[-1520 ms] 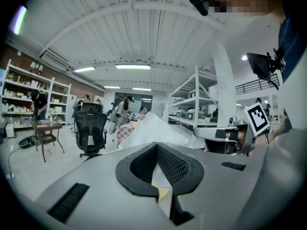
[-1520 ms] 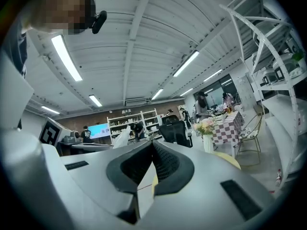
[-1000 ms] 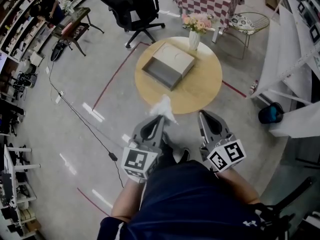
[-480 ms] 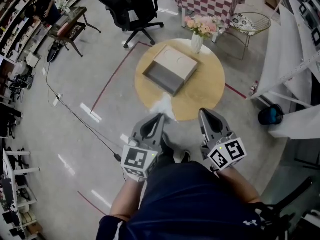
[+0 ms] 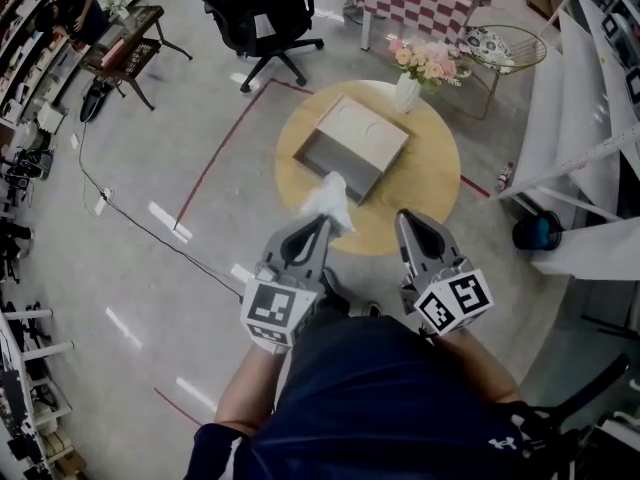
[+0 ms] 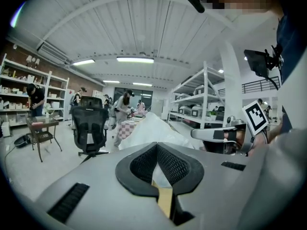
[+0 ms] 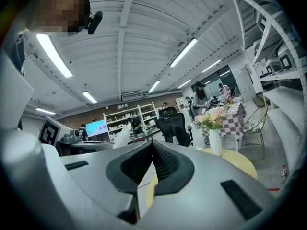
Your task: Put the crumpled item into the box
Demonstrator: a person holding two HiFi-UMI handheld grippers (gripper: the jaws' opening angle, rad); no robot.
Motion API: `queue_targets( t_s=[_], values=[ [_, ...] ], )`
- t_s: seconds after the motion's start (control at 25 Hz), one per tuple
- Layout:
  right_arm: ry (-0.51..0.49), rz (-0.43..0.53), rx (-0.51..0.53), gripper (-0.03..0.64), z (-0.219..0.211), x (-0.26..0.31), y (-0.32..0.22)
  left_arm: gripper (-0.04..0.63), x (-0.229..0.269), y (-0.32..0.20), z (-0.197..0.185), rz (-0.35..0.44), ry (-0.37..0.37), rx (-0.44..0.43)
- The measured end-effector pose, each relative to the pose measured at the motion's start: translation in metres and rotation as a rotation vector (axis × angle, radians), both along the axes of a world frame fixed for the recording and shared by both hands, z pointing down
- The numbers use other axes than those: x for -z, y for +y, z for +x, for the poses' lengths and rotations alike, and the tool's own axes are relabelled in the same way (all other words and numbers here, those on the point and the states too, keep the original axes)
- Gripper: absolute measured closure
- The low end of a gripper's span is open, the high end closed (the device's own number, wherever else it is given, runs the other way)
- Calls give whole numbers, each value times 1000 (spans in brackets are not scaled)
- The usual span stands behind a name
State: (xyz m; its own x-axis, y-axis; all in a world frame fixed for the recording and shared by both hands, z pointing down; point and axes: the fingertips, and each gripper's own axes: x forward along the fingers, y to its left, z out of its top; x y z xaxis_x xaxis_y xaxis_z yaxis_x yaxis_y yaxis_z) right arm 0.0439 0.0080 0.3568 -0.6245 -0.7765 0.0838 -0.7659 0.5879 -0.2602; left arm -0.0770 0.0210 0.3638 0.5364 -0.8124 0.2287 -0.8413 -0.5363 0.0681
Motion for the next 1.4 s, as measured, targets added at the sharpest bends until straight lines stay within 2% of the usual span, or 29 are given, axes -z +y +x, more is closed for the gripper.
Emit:
queue_targets(
  t_s=[0.76,1.08,1.4],
  values=[
    [79,-63,-95,612,-64,-13,-60,578,-21,-75,-63,-44,68,-110],
    [116,-114,-87,612,-73,-29,-68,578,-43,-82,-71,-96,110,-103],
    [64,-124,-45,612,-71,-36,-88,578,-46,-92,-63,-112,53,-74]
  ],
)
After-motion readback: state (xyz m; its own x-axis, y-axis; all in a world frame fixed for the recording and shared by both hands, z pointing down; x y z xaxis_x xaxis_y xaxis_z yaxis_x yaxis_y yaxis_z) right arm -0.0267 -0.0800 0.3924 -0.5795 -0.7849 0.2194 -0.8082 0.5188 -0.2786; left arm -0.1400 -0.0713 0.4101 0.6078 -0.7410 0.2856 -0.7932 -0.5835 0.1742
